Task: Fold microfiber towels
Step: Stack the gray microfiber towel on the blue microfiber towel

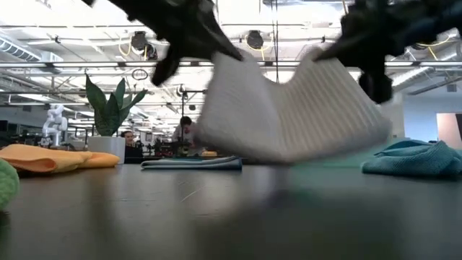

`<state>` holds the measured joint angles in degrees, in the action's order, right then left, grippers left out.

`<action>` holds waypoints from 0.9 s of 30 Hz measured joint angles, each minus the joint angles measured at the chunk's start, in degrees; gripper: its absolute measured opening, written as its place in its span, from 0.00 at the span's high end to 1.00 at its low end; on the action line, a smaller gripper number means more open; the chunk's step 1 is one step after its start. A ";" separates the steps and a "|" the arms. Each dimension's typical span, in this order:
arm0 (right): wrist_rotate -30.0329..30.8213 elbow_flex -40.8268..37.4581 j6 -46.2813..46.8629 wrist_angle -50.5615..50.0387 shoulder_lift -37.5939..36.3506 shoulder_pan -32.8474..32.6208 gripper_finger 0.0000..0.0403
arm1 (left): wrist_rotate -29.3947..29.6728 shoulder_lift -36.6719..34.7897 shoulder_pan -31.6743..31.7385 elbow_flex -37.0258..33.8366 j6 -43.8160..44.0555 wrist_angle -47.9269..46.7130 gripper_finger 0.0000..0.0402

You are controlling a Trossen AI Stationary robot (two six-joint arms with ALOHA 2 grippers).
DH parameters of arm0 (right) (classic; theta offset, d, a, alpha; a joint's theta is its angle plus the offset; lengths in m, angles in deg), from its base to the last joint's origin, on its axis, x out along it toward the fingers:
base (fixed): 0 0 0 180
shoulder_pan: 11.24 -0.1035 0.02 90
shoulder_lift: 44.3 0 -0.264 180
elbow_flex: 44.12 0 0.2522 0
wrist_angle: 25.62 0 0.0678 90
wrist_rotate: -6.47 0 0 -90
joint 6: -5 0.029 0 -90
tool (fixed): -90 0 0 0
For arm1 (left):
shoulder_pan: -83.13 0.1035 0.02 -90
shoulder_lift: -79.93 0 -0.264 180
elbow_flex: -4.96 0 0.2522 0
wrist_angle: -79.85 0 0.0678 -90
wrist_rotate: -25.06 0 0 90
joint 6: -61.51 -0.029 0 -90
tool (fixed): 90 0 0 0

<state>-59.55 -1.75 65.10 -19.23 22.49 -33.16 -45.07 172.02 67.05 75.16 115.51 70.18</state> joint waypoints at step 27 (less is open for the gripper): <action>-28.77 24.52 -21.82 -0.84 26.08 38.11 1.00 | 6.35 -11.43 22.80 0.13 -5.50 -38.60 0.98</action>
<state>-88.31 22.77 43.28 -20.07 48.57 4.96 -38.72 160.59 89.85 75.29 110.01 31.58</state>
